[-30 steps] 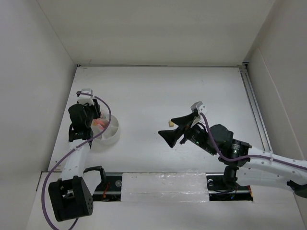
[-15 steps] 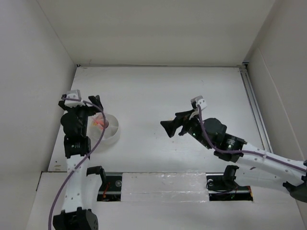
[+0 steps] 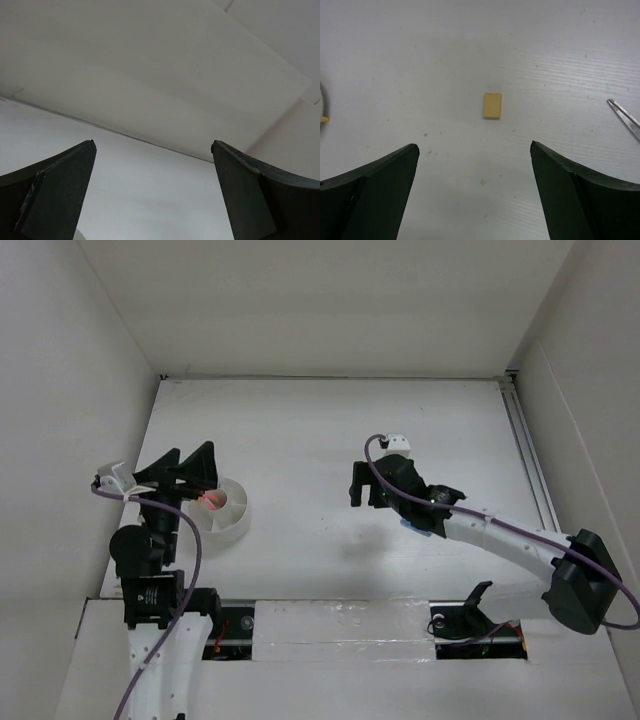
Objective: Sort the stationery into containers
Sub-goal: Pick up the stationery from the center of the board.
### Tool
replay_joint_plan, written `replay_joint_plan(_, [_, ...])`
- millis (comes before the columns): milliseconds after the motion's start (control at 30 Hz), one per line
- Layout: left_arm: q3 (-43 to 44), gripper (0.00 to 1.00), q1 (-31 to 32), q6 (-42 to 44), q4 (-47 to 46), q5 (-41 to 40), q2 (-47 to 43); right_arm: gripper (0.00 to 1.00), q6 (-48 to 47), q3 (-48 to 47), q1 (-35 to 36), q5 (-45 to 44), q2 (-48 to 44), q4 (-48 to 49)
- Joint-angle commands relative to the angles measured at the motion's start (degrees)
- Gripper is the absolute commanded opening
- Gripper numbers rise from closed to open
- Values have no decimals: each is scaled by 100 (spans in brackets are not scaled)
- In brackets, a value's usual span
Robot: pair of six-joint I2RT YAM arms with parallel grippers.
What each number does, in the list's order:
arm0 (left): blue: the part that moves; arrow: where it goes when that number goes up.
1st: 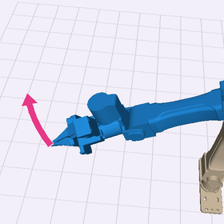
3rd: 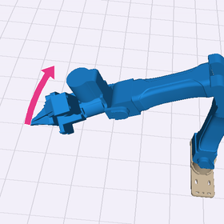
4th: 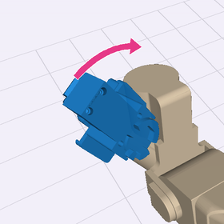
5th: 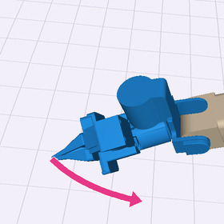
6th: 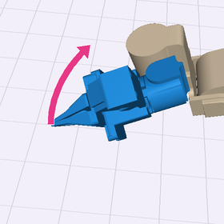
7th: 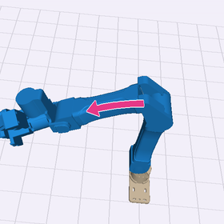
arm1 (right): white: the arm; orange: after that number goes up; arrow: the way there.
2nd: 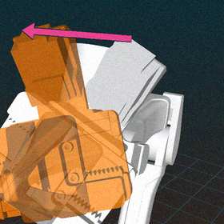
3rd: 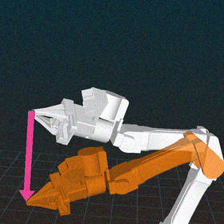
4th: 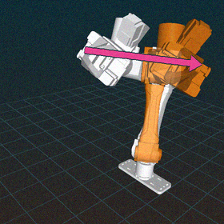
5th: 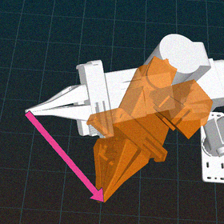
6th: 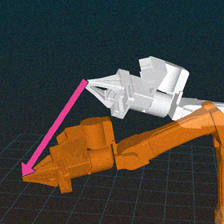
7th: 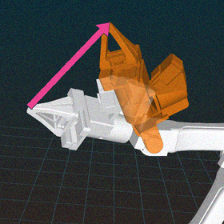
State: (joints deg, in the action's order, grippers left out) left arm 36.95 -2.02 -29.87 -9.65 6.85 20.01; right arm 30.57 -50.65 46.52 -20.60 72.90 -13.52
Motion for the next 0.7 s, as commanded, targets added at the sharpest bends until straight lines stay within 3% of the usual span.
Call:
replay_joint_plan(0, [278,100,420,-719,883,-287,-382,98,274,-226,6,-243,153,-380])
replay_joint_plan(100, [426,100,563,-1555,2148,-1184,-620,97,389,-226,6,-164,312,-327])
replay_joint_plan(200, [682,100,860,-1636,2967,-1668,-735,96,511,-173,6,-164,522,-213])
replay_joint_plan(267, [795,100,1195,-1515,3030,-1583,-893,95,512,-173,6,-164,856,-116])
replay_joint_plan(367, [1173,100,1195,-1110,3179,-1380,-894,93,634,-541,6,-164,1469,-169])
replay_joint_plan(533, [1368,100,1326,-818,3592,-2759,-1016,90,635,-884,6,-93,2095,-63])
replay_joint_plan(667, [1359,100,1327,-583,3584,-2303,-1087,87,582,-1235,-55,-102,2526,-125])
